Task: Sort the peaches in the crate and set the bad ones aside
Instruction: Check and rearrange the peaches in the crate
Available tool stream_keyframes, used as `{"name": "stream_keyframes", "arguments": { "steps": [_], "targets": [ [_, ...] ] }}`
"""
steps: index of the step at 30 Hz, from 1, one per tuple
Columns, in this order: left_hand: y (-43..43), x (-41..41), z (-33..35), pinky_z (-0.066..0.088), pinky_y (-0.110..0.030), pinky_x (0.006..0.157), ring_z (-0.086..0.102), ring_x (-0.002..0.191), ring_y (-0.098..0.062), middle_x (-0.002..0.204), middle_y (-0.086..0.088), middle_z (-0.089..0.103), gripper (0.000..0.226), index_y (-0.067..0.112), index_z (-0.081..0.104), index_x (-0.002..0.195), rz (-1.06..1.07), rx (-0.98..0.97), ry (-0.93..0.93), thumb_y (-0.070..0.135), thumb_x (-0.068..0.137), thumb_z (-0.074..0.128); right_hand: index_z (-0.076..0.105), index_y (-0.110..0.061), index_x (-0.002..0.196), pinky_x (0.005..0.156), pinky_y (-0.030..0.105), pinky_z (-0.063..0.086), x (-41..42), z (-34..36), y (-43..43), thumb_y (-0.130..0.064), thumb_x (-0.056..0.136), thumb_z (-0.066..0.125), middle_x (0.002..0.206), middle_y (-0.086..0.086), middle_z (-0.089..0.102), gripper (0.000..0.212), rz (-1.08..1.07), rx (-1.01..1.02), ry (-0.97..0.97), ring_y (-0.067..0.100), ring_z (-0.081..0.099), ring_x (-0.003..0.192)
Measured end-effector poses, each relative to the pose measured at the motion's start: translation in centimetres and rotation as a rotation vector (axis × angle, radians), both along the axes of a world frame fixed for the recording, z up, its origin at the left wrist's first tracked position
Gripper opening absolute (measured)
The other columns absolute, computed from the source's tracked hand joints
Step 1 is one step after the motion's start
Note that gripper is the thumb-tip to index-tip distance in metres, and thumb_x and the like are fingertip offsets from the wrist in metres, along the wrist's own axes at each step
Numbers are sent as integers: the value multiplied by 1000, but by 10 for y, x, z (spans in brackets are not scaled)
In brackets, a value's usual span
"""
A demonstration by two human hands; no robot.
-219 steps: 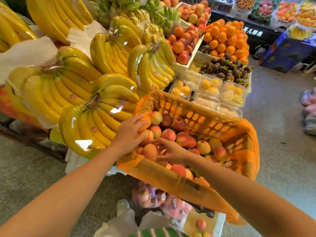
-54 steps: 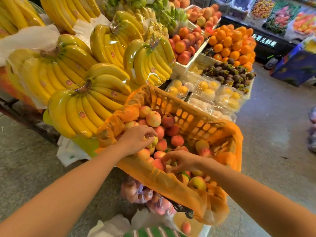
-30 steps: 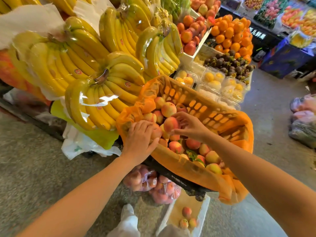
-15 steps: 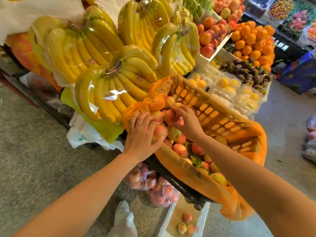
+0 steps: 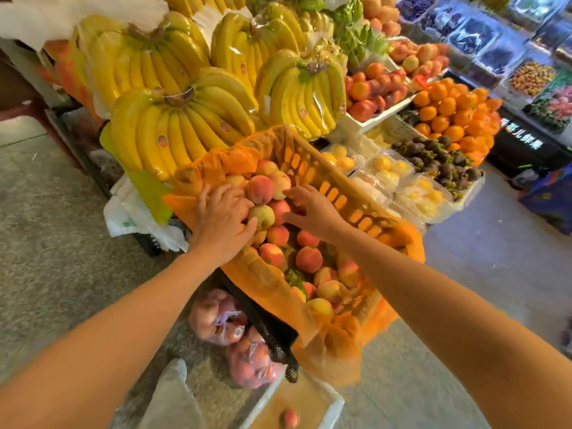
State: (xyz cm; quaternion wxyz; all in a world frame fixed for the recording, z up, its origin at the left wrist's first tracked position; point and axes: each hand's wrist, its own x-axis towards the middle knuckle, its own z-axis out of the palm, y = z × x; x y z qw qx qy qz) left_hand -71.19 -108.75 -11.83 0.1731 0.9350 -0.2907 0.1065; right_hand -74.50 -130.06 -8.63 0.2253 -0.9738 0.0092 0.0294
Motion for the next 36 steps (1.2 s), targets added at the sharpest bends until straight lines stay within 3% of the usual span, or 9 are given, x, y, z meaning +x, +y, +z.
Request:
{"name": "stream_keyframes", "arguments": {
  "steps": [4, 9, 15, 19, 23, 29, 31, 33, 36],
  "targets": [
    [-11, -30, 4, 17, -43, 107, 44, 123, -26, 120, -2, 61, 56, 20, 63, 108, 27, 13, 44, 53, 78, 29, 59, -12, 126, 86, 39, 54, -29, 9, -21, -27, 87, 69, 118, 6, 63, 42, 59, 25, 87, 21, 63, 101],
    [-15, -55, 8, 24, -44, 104, 49, 117, -27, 109, -2, 65, 48, 22, 66, 95, 36, -24, 58, 52, 80, 32, 62, -16, 121, 91, 35, 52, -55, 10, -37, -27, 87, 69, 120, 4, 64, 36, 135, 62, 310, 19, 62, 106],
    [-1, -46, -6, 22, -42, 106, 54, 114, -21, 106, 6, 66, 34, 25, 67, 94, -78, -105, 71, 47, 84, 42, 58, -17, 127, 90, 36, 53, -59, -7, -16, -26, 84, 74, 117, 1, 62, 46, 193, 68, 535, 19, 60, 105],
    [4, -42, -15, 19, -47, 111, 51, 119, -20, 110, 7, 65, 33, 23, 68, 95, -136, -150, 106, 45, 85, 46, 59, -17, 125, 85, 27, 48, -57, -24, -4, -32, 81, 76, 114, -4, 57, 50, 307, -56, 717, 14, 54, 101],
    [3, -41, -16, 18, -49, 111, 50, 121, -20, 111, 5, 65, 34, 22, 69, 95, -147, -167, 112, 44, 86, 45, 53, -20, 128, 92, 40, 51, -58, -40, -2, -32, 78, 78, 119, 2, 59, 57, 319, -99, 870, 22, 56, 106],
    [1, -42, -20, 14, -44, 114, 46, 124, -18, 113, 7, 64, 32, 25, 69, 98, -107, -194, 108, 41, 85, 45, 47, -12, 129, 86, 40, 51, -55, -53, 2, -28, 82, 74, 119, 8, 59, 57, 426, -194, 835, 27, 57, 105],
    [-1, -43, -20, 12, -42, 115, 46, 124, -18, 113, 6, 64, 31, 24, 69, 98, -77, -185, 93, 39, 84, 45, 49, -10, 123, 74, 36, 49, -55, -59, 2, -28, 82, 73, 111, 9, 61, 51, 482, -229, 762, 25, 57, 94],
    [-4, -46, -20, 10, -40, 116, 45, 125, -17, 114, 6, 64, 31, 24, 69, 98, -40, -169, 91, 38, 84, 45, 51, -11, 121, 65, 31, 42, -56, -65, -3, -28, 81, 74, 104, 6, 60, 49, 517, -203, 712, 21, 53, 86],
    [-7, -51, -17, 8, -39, 117, 44, 126, -17, 115, 5, 63, 32, 25, 69, 99, 1, -165, 97, 38, 83, 45, 53, -18, 121, 68, 30, 45, -49, -63, -13, -37, 74, 80, 105, 1, 61, 57, 521, -101, 648, 20, 57, 90]
  ]
}}
